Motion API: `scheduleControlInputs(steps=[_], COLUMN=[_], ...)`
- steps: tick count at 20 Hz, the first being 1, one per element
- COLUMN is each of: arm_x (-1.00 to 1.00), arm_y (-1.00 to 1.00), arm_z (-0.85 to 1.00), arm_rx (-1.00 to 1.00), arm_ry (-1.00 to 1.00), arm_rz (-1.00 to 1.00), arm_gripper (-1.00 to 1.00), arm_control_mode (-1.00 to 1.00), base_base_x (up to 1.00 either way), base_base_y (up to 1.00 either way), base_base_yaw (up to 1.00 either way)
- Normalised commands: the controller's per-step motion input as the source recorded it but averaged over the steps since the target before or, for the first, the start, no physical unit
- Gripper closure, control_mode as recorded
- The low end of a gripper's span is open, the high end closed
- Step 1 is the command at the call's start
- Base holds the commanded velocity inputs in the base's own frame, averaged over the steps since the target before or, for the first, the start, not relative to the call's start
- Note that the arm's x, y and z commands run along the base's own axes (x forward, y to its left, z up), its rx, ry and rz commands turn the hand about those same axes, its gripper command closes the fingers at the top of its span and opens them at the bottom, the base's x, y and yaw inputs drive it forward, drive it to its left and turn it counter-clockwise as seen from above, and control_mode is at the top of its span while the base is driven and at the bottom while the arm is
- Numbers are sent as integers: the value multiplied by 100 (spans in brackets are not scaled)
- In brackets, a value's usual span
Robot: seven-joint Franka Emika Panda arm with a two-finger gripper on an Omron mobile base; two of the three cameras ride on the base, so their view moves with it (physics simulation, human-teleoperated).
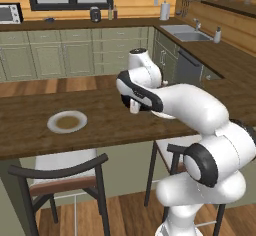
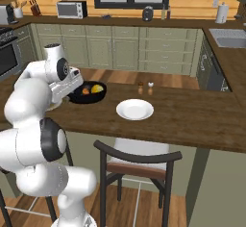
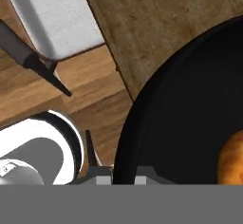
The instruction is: Pick the chicken drumstick and lemon from their plates and place them in the bowl. Then put the bowl in the fridge.
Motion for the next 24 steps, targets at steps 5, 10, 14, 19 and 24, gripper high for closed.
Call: scheduleControlInputs(steps=[5,10,14,19,24], arm_x=[-59,-70,-98,-100,-91], arm_y=[-50,-58,-35,-15,-12], arm_z=[50,49,43,44,39], arm_rx=[0,0,0,0,0], arm_ry=[1,0,0,-1,0], arm_rz=[41,25,12,0,3], arm_gripper=[100,100,100,100,100], arm_control_mode=[-100,-100,-100,-100,-100], base_base_x=[0,0,0,0,0], base_base_y=[0,0,0,0,0], base_base_yaw=[0,0,0,0,0])
